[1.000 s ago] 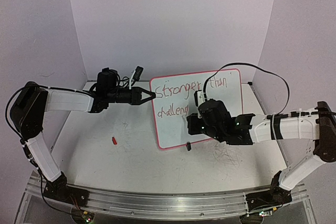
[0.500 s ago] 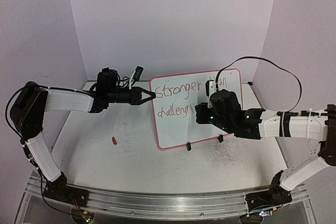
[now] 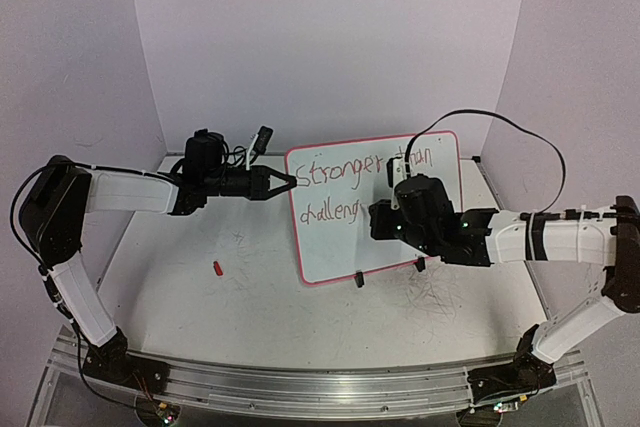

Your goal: Write a sentence on the whiteboard

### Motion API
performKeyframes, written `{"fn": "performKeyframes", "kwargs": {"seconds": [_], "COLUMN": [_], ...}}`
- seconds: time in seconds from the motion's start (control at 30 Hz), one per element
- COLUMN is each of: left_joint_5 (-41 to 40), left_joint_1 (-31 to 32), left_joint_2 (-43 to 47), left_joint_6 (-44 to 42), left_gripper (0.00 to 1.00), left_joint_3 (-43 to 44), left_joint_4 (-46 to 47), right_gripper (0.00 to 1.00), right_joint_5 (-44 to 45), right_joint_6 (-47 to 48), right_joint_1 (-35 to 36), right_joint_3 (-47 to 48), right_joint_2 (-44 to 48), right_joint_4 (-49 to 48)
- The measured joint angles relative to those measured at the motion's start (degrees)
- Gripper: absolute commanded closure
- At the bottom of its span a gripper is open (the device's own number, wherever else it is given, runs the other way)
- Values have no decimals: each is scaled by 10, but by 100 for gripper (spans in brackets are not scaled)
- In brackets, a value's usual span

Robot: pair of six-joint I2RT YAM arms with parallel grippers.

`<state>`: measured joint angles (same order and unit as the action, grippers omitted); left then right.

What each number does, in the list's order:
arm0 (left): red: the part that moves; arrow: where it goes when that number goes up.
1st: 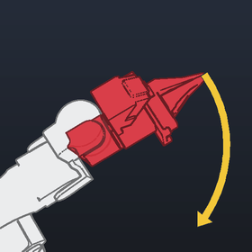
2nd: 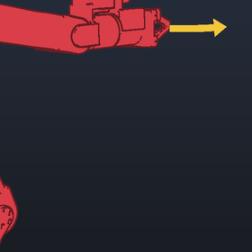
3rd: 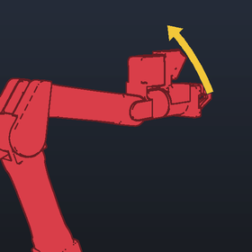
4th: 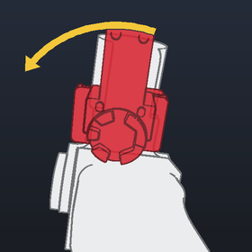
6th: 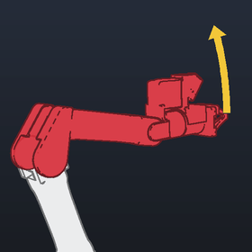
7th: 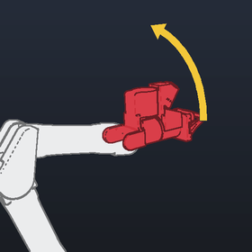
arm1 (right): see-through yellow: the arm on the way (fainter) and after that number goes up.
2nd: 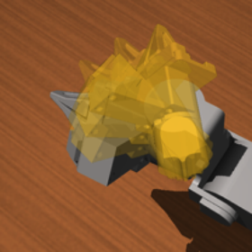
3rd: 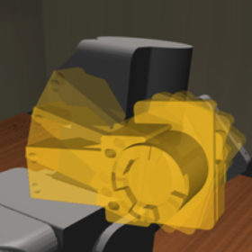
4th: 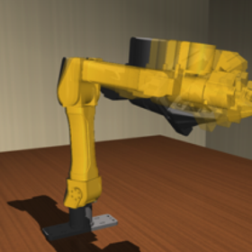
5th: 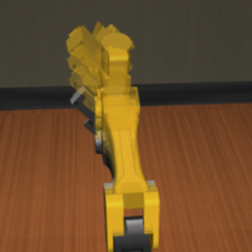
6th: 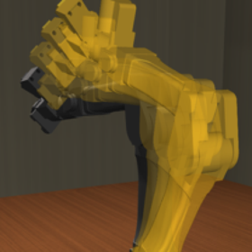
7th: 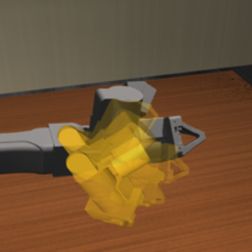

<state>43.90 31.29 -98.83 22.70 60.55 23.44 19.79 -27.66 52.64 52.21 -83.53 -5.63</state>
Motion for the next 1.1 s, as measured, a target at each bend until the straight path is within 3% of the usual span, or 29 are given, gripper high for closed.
{"fn": "performKeyframes", "kwargs": {"seconds": [1.1], "left_joint_5": [0], "left_joint_1": [0], "left_joint_2": [0], "left_joint_6": [0], "left_gripper": [100], "left_joint_3": [0], "left_joint_4": [0], "right_gripper": [100], "right_joint_5": [19], "right_joint_6": [6], "right_joint_1": [-5], "right_joint_3": [3], "right_joint_2": [0], "right_joint_4": [-5]}}
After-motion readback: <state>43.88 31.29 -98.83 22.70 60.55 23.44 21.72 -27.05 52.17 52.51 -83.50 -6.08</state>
